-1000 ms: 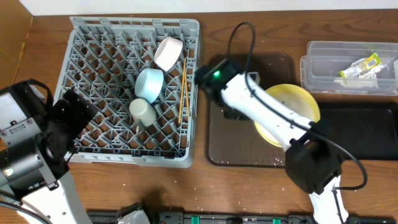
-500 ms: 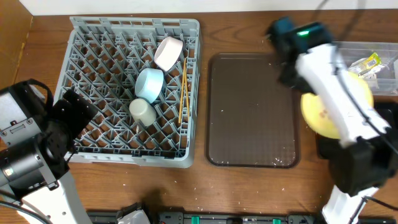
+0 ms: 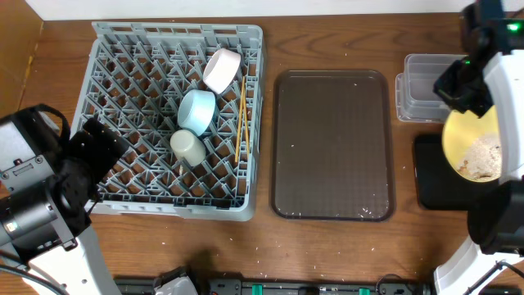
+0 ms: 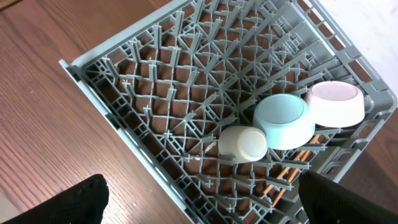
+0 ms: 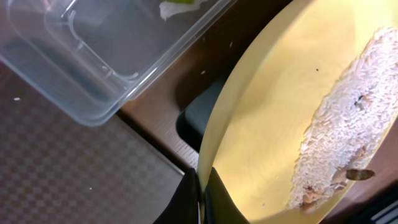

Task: Sort waste into correct bins and load items into the dishwasher
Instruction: 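Tilt the yellow plate over the black tray to dump the food scraps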

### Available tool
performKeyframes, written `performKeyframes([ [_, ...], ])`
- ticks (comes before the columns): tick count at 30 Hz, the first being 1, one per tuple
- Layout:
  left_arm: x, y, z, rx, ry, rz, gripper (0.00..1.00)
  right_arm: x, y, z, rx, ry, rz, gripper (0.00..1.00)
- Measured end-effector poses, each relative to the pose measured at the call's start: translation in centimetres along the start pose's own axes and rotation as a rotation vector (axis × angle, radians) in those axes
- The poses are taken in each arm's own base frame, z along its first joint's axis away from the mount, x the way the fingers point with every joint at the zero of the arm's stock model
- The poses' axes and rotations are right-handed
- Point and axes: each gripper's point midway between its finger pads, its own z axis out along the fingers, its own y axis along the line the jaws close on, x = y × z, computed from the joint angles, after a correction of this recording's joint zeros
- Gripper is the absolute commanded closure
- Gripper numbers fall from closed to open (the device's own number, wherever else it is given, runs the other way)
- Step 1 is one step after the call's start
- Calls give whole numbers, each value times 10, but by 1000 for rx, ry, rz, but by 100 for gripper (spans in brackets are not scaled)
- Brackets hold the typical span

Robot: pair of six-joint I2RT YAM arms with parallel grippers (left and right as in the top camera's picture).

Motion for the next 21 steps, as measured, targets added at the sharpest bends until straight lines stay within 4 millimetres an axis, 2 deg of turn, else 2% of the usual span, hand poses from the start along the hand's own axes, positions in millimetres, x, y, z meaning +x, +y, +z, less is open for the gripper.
performKeyframes([
  [5,0,0,0,0,0,0,1,-10,-5,2,-59,31,10,99],
  [12,0,0,0,0,0,0,2,-10,4,5,-139,65,-9,97],
  [18,0,0,0,0,0,0,1,-3,15,24,-202,112,-26,99],
  [21,0,0,0,0,0,0,1,4,11,33,-212,162,-15,99],
])
